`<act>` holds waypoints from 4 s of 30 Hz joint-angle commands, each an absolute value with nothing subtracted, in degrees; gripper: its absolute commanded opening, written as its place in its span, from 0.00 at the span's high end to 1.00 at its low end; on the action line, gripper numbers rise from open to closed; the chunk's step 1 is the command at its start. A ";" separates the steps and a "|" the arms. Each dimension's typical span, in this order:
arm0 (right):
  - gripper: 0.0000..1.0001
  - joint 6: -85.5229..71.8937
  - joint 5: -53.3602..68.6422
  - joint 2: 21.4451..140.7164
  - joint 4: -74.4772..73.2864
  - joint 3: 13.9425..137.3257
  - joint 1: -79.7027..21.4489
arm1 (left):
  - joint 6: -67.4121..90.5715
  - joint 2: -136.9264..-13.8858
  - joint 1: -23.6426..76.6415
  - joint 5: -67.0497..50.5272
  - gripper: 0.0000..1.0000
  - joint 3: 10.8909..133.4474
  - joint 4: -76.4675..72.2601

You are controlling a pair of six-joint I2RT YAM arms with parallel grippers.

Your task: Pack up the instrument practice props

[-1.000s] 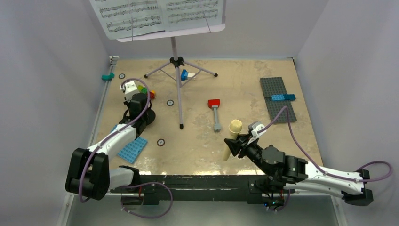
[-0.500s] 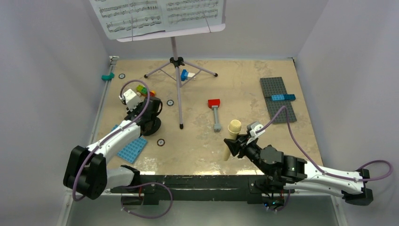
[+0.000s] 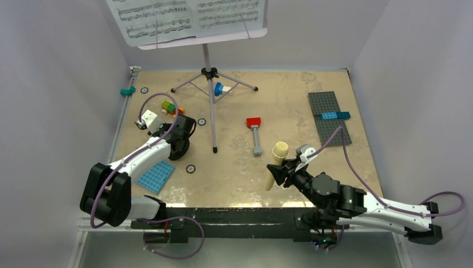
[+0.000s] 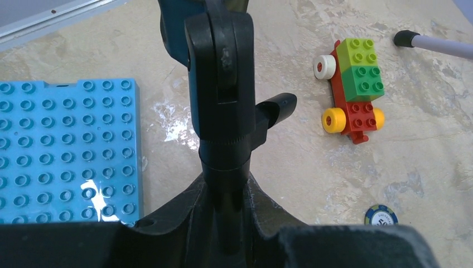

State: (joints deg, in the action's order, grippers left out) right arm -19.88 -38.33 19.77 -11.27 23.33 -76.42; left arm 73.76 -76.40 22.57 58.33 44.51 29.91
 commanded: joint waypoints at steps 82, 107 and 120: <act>1.00 -35.39 16.83 37.70 -4.41 37.97 -52.65 | 31.99 -42.02 80.11 18.60 0.00 28.87 -16.19; 1.00 -43.67 28.44 45.40 13.70 40.05 -52.23 | 29.55 -42.69 78.22 13.32 0.17 22.38 -28.60; 0.59 -41.79 29.79 44.70 12.08 39.65 -52.21 | 29.53 -43.63 77.98 11.03 1.00 23.08 -28.66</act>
State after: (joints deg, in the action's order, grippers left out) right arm -40.25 26.81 45.67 11.07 37.17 -51.83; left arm 31.94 -43.62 78.08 11.73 22.57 -27.38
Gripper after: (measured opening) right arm 0.404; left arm 0.331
